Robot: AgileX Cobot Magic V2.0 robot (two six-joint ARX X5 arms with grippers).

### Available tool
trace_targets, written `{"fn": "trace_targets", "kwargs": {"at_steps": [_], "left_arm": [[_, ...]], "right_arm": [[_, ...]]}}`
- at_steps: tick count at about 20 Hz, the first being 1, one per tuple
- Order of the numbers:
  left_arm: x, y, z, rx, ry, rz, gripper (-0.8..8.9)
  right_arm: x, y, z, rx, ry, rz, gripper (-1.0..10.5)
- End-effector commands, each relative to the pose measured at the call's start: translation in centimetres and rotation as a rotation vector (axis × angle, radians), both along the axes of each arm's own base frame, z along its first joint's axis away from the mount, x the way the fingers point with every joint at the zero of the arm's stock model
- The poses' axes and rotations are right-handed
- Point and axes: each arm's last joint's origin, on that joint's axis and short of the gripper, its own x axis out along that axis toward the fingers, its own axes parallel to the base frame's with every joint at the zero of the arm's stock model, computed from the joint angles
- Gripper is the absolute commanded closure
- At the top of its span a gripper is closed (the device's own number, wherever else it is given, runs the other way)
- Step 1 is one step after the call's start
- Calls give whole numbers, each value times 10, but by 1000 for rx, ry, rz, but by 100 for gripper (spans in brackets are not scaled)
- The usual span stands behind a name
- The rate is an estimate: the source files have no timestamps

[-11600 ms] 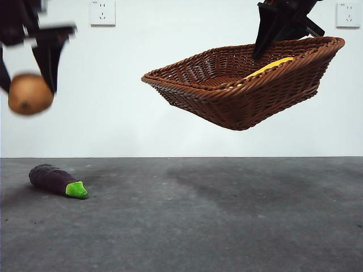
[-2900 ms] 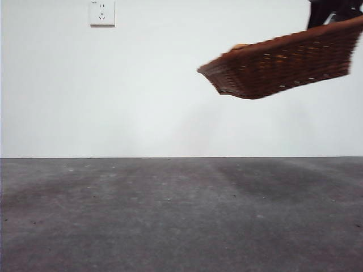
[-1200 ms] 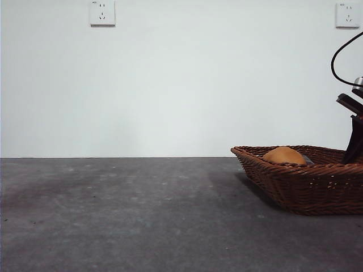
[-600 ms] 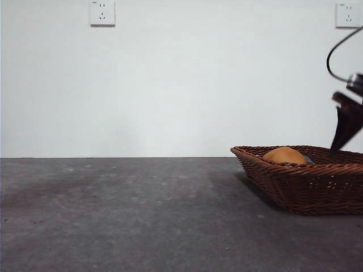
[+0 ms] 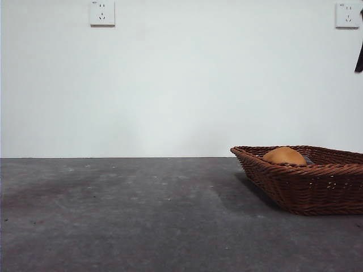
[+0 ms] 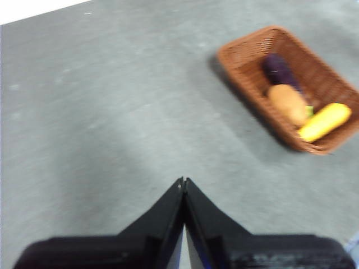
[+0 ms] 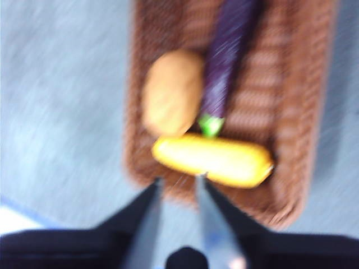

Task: Help me put the vegetables on the table into the basket

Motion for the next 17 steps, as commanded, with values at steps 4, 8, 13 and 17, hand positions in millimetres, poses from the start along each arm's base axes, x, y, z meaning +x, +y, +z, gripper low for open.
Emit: {"fn": "trace_targets", "kwargs": {"at_steps": [4, 8, 13, 17], "left_arm": [[0, -2, -1, -33, 15, -65, 821], [-1, -2, -2, -31, 24, -66, 821], [-1, -2, -2, -31, 23, -65, 818], [-1, -2, -2, -31, 23, -65, 818]], "right_arm": [[-26, 19, 14, -29, -7, 124, 959], [-30, 21, 16, -29, 5, 130, 958], [-30, 21, 16, -34, 8, 128, 946], [-28, 20, 16, -39, -18, 127, 946]]}}
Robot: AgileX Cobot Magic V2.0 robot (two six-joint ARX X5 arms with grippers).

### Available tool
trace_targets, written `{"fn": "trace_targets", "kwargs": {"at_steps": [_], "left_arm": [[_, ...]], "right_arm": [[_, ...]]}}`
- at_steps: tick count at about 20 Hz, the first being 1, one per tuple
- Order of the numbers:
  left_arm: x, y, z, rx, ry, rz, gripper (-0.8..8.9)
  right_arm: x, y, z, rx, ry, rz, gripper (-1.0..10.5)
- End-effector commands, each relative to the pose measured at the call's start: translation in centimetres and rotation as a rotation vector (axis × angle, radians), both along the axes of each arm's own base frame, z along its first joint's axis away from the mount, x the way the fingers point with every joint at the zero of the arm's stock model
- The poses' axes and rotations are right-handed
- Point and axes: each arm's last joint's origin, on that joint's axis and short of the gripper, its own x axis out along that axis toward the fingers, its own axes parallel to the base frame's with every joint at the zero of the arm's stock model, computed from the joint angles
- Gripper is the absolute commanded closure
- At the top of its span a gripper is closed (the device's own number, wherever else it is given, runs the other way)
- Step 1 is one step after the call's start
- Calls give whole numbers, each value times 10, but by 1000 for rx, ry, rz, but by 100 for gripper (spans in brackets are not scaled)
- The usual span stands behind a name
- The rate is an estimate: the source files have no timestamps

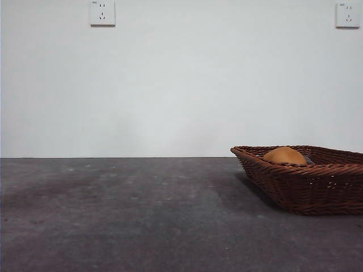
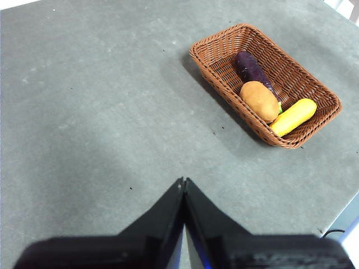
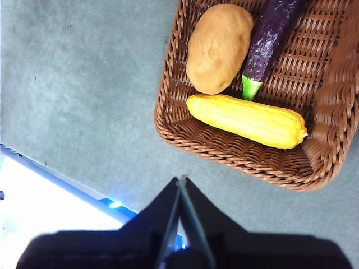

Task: Help me put the vegetables on the table into the basket

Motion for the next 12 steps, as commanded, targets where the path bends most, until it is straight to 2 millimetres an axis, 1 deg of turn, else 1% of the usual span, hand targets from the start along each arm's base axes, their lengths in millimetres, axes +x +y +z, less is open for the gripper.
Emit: {"fn": "trace_targets", "kwargs": {"at_steps": [1, 5, 12], "left_arm": [[1, 0, -1, 5, -5, -7, 818], [1, 0, -1, 5, -5, -6, 818], [1, 0, -1, 4, -7, -6, 818]], "right_arm": [[4, 0, 0, -5, -43, 12, 946], [19, -1, 5, -27, -210, 7, 946], [47, -4, 25, -91, -580, -25, 946]]}}
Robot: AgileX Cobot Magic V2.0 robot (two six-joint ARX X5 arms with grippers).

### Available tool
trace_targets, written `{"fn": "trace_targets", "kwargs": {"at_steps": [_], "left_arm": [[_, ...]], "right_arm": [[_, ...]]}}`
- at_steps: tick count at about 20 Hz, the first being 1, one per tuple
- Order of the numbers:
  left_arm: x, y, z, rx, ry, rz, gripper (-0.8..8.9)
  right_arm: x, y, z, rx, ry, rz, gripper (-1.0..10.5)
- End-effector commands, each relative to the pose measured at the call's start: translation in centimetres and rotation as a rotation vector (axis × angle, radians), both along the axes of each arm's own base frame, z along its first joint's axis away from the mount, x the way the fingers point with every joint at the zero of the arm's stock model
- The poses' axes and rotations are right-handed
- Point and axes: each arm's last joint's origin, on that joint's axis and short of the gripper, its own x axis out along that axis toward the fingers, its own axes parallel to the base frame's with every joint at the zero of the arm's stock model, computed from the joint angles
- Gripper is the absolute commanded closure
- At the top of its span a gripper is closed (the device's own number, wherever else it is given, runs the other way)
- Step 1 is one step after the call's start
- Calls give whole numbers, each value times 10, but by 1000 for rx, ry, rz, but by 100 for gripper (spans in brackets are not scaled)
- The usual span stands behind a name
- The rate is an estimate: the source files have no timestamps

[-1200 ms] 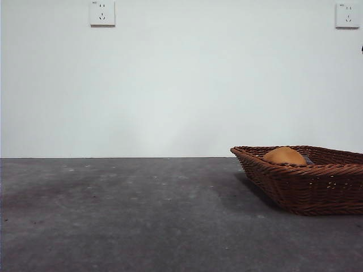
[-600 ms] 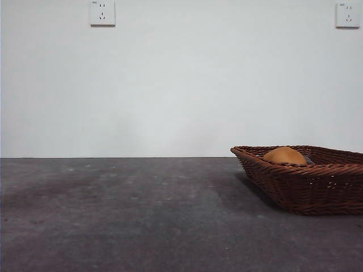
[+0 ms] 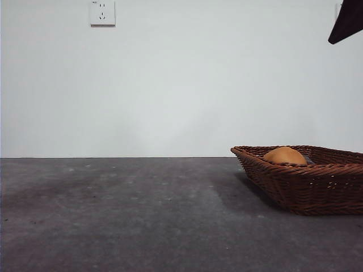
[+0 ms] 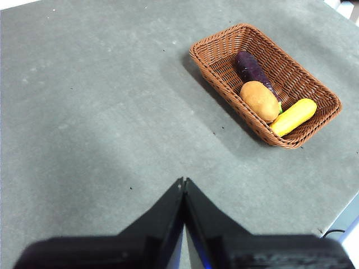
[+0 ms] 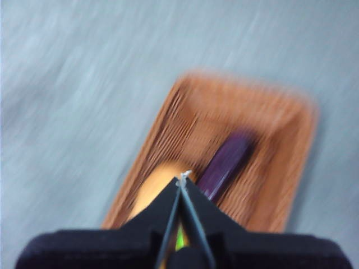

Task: Help me put the vegetables on the table into the basket

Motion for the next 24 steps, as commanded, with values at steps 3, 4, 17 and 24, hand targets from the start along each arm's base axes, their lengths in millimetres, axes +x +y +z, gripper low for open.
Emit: {"fn": "trace_targets", "kwargs": {"at_steps": [3, 4, 17, 24], "left_arm": [[2, 0, 0, 12, -26, -7, 817], [2, 0, 0, 11, -26, -7, 817], [-29, 37, 39, 104, -703, 151, 818], [-61, 58, -60, 194, -887, 340, 818]], "right_arm": [[10, -2, 8, -46, -141, -30, 946], [11, -2, 10, -58, -159, -44, 946], [12, -4, 10, -90, -163, -80, 946], [12, -4, 10, -90, -163, -80, 946]]}}
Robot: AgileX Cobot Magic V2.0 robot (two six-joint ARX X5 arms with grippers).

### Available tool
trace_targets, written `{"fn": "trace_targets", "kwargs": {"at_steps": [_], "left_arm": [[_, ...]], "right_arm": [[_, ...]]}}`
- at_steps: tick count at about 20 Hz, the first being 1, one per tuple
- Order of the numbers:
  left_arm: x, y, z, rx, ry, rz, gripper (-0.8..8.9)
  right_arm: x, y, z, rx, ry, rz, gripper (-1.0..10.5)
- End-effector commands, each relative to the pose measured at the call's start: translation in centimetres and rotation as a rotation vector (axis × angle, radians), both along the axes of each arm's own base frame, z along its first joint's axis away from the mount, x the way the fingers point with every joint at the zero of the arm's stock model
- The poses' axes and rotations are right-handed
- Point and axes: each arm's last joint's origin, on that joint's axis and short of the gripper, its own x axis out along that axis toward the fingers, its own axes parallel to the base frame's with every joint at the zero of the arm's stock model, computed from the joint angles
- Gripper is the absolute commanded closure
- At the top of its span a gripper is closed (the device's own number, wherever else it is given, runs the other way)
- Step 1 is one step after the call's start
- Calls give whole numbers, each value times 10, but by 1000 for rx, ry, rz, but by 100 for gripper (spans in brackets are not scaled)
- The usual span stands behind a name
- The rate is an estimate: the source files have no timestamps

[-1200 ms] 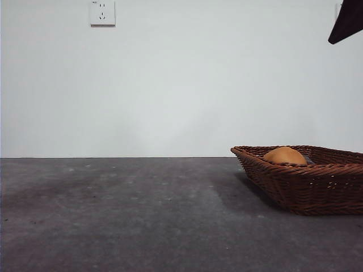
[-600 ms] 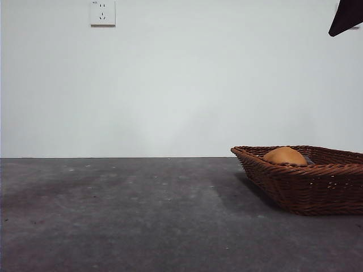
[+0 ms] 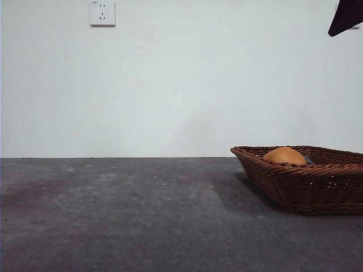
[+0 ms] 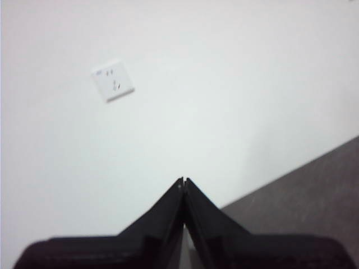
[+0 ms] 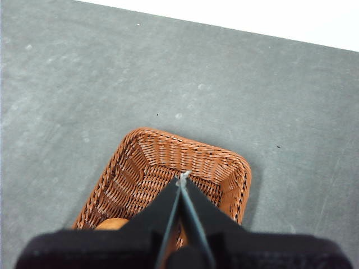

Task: Help me put the vegetables on the table into the basket

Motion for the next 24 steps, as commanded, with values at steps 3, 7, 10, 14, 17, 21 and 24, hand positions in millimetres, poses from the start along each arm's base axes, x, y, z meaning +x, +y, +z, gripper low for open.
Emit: {"fn": "trace_targets", "kwargs": {"at_steps": [3, 7, 10, 14, 17, 21, 24], "left_arm": [[3, 4, -88, -35, 89, 51, 817], [5, 5, -151, -100, 148, 52, 817], [5, 5, -185, -156, 192, 69, 818], [3, 5, -209, -191, 268, 79, 817], [3, 6, -215, -194, 321, 110, 817], [3, 5, -217, -236, 351, 96, 817], [3, 6, -217, -236, 357, 101, 817]], "right_arm": [[1, 0, -1, -5, -1, -2, 946], [1, 0, -1, -5, -1, -1, 946], [1, 0, -1, -5, -2, -1, 946], [1, 0, -1, -5, -2, -1, 946], [1, 0, -1, -5, -2, -2, 946], [1, 0, -1, -5, -2, -1, 946], [1, 0, -1, -5, -1, -2, 946]]}}
